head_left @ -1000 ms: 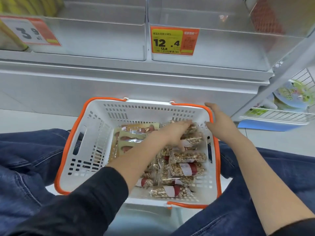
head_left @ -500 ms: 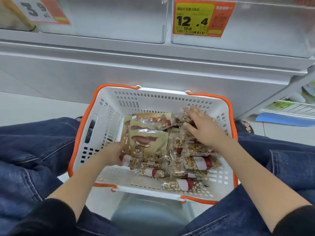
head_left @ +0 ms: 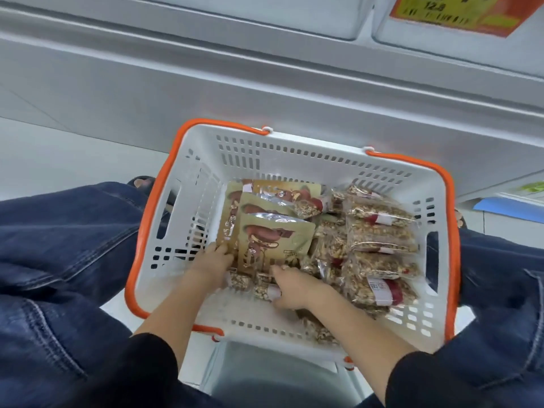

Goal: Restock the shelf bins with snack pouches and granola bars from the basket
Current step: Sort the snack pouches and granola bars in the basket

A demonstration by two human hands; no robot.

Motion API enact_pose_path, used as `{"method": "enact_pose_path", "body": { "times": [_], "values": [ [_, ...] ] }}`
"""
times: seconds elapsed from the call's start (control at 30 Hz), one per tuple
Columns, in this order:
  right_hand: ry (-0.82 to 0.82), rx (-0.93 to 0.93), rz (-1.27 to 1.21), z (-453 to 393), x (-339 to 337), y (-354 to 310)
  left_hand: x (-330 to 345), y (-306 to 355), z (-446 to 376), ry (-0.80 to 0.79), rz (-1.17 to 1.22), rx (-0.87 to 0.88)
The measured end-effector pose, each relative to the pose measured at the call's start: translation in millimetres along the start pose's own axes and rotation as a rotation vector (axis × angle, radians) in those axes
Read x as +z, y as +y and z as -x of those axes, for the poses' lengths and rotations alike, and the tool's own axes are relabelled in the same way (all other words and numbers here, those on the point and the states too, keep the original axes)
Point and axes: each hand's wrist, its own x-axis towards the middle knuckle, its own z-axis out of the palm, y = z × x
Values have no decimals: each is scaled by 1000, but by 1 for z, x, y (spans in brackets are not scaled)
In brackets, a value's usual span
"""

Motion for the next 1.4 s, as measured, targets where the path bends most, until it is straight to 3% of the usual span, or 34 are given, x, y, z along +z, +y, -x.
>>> {"method": "enact_pose_path", "body": {
  "times": [0.3, 0.43, 0.6, 0.73, 0.83, 0.93, 1.1, 1.23, 1.33, 1.4],
  "values": [
    [-215, 206, 56, -47, 6, -4, 3, -17, -5, -129, 471, -88],
    [-288, 214, 98, -48, -2, -8, -2, -20, -5, -203, 447, -54],
    [-367, 193, -26, -43, -12, -1, -11, -26, -1, -281, 434, -44],
    [-327, 97, 0, -29, -17, -4, -37, -30, 12, -431, 428, 16],
    [-198, 40, -62, -13, -11, -8, -57, -31, 26, -413, 470, 33],
    [-7, 24, -327, 8, -21, -5, -83, -36, 44, -307, 583, 61],
    [371, 14, -755, 76, -83, 1, -148, -3, 85, 94, 916, 130],
    [830, 71, -774, 142, -129, 26, -187, 55, 95, 323, 933, 285],
    [1192, 99, -690, 168, -125, 63, -200, 113, 80, 504, 876, 351],
    [1161, 81, -615, 164, -105, 93, -197, 147, 65, 529, 695, 432]
  ]
}}
